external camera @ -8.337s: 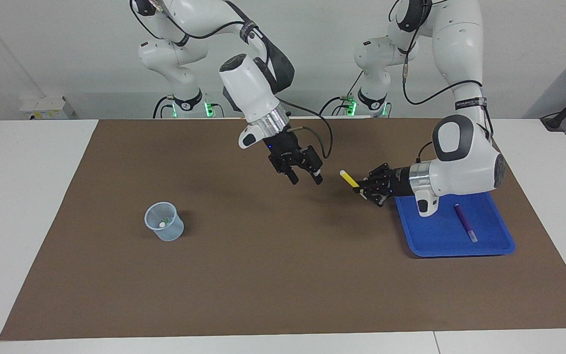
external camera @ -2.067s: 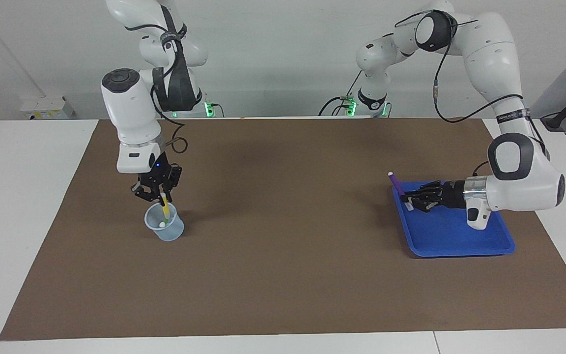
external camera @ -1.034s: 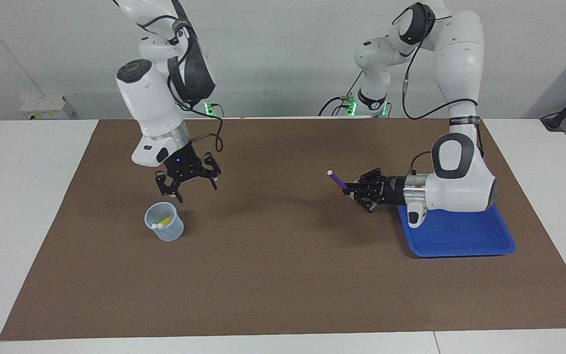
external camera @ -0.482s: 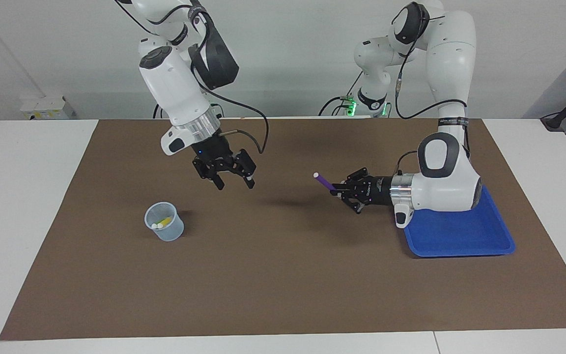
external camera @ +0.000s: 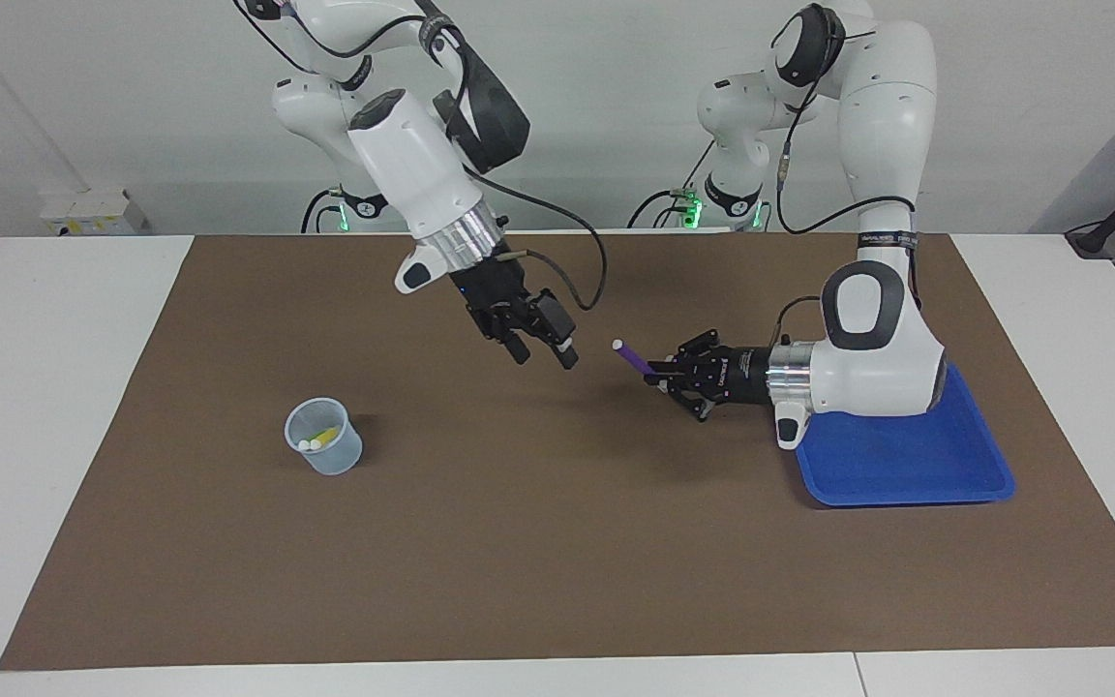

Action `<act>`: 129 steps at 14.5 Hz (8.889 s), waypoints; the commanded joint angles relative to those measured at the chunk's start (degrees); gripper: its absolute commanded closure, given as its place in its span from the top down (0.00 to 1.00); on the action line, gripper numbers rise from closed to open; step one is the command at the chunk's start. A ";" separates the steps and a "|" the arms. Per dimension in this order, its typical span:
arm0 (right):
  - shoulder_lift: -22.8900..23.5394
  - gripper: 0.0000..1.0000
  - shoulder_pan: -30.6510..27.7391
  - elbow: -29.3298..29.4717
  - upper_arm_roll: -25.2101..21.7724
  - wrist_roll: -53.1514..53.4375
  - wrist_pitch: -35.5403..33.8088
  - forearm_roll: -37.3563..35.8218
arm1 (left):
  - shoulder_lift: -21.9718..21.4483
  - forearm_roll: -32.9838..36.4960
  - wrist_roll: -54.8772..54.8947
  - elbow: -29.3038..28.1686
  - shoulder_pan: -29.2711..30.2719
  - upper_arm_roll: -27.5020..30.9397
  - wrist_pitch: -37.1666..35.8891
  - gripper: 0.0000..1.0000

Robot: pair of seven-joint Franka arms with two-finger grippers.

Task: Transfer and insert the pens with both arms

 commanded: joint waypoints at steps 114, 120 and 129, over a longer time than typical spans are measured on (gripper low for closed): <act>-14.76 1.00 -27.81 9.19 -0.47 -53.01 -54.95 -20.32 | -28.96 48.53 65.97 -6.00 8.23 2.06 5.04 1.00; -14.76 1.00 -27.29 9.19 -0.38 -52.92 -54.51 -20.32 | -28.96 48.53 65.97 -6.00 8.31 2.06 5.04 1.00; -14.67 1.00 -27.29 9.19 -0.20 -53.01 -53.81 -20.32 | -29.57 48.62 65.97 -7.14 7.27 3.81 5.74 1.00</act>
